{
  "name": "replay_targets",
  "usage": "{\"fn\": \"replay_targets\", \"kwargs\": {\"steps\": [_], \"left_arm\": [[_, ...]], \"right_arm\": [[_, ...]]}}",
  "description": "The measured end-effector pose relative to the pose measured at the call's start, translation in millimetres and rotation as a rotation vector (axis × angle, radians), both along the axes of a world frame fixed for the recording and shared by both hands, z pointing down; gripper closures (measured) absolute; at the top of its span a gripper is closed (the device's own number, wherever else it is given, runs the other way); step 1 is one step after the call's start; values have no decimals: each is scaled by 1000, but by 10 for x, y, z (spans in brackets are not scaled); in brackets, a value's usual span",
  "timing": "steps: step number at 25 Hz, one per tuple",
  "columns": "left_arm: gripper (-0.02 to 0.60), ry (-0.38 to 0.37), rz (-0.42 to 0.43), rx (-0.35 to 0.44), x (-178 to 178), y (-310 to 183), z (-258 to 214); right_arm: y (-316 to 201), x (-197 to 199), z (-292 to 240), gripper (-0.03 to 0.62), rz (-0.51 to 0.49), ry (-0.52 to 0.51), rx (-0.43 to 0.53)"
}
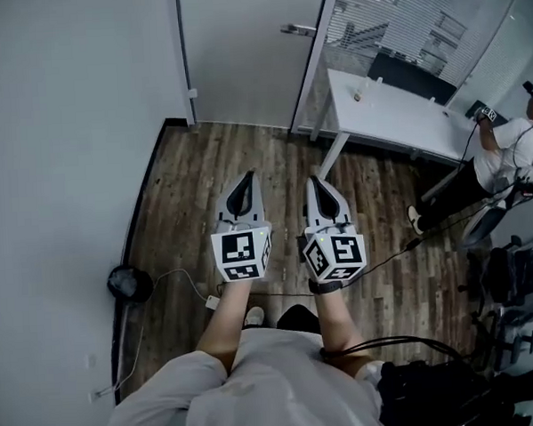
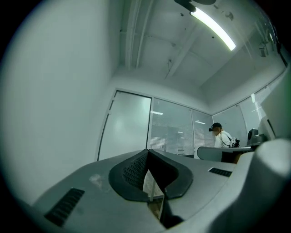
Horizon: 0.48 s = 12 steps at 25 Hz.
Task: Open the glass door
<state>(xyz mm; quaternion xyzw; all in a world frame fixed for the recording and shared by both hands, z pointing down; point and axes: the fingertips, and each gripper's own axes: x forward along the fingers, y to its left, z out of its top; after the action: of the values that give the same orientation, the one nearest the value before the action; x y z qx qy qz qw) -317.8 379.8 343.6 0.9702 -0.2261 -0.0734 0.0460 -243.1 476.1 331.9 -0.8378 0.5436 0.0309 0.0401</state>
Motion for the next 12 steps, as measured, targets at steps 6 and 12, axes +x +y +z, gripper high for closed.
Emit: {"fn": "replay_targets", "kwargs": {"steps": [6,12], "left_arm": [[578,-10,33,-47,303,-299,214],[578,-17,25,18,1231,-731,102]], "right_arm": [[-399,187,135,591,-37,6,-39],[-1061,1136,39,591,-80,2,38]]}}
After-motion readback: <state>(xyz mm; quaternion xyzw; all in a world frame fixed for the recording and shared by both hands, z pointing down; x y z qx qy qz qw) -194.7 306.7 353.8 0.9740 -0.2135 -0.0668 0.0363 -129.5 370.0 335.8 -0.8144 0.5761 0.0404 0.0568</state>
